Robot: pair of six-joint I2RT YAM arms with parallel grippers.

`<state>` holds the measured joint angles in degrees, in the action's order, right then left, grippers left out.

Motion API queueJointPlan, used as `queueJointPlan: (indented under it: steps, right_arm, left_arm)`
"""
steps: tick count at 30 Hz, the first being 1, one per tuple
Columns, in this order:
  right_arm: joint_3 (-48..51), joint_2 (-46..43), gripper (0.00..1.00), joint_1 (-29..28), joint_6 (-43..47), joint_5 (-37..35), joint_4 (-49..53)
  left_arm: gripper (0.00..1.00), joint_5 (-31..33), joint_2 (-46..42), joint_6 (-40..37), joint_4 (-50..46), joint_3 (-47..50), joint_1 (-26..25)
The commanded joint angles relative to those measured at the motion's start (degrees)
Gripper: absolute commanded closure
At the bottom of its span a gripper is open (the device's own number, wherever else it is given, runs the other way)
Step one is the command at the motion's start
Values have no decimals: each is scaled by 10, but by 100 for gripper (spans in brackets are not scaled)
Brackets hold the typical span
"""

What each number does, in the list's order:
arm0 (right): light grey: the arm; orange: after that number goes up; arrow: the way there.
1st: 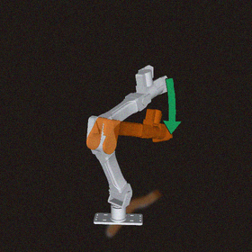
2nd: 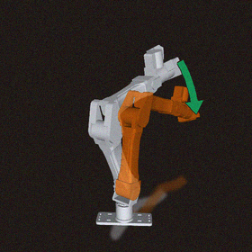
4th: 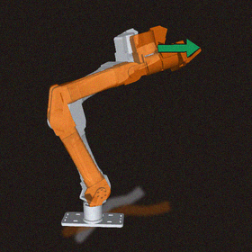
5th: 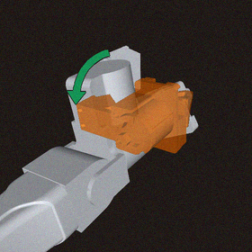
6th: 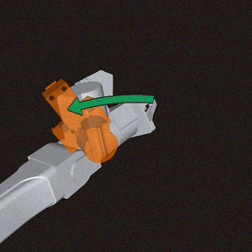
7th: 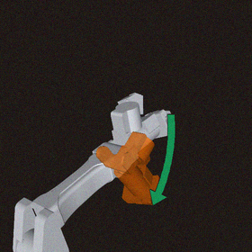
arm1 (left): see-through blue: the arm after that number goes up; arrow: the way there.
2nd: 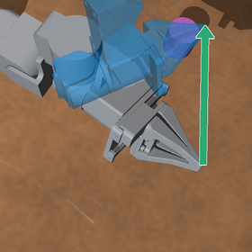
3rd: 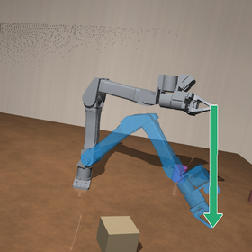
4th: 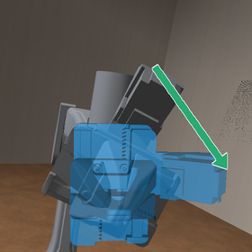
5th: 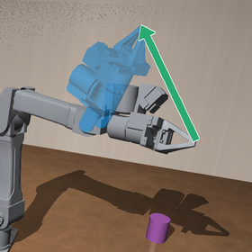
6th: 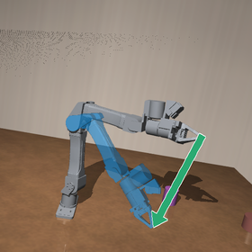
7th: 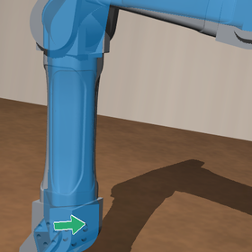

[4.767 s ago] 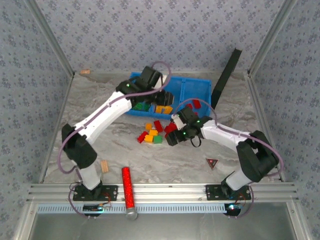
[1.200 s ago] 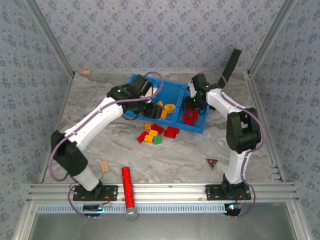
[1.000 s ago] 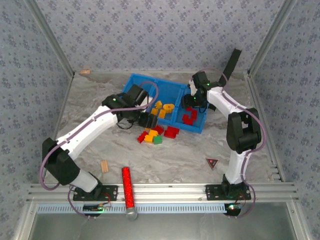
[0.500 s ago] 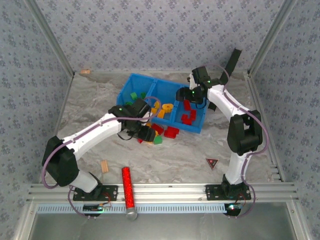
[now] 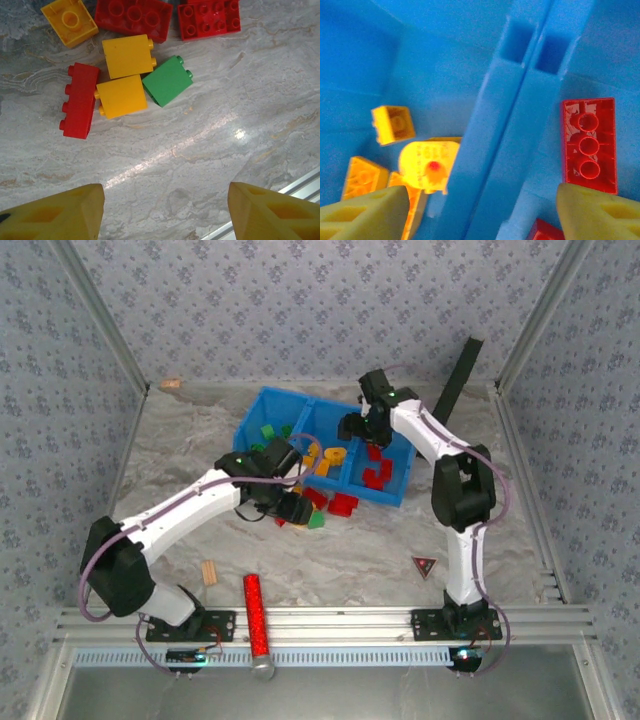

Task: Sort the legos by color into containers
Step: Pick up the container from the top-center of the table.

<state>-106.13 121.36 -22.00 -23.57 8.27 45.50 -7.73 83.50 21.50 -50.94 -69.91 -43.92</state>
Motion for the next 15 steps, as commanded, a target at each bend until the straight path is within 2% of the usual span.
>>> queueJointPlan:
  steps: [1,2,4,6,10,15]
  right_arm:
    - [-40,41,30,-9,-5,-35,59]
    - [-41,48,36,-9,-3,-34,59]
    - [-35,51,55,-10,0,-41,42]
    - [-34,49,66,-9,-12,-36,31]
    - [-55,44,75,-2,-31,-10,26]
    - [-117,39,79,3,-65,-12,38]
  left_arm:
    - [33,11,-29,6,-17,4,-4]
    - [33,12,-31,6,-16,6,-4]
    - [33,14,-36,6,-16,10,-3]
    - [33,14,-38,5,-15,13,-4]
    - [33,10,-33,-1,-13,20,-4]
    - [33,2,-22,-7,-6,22,-4]
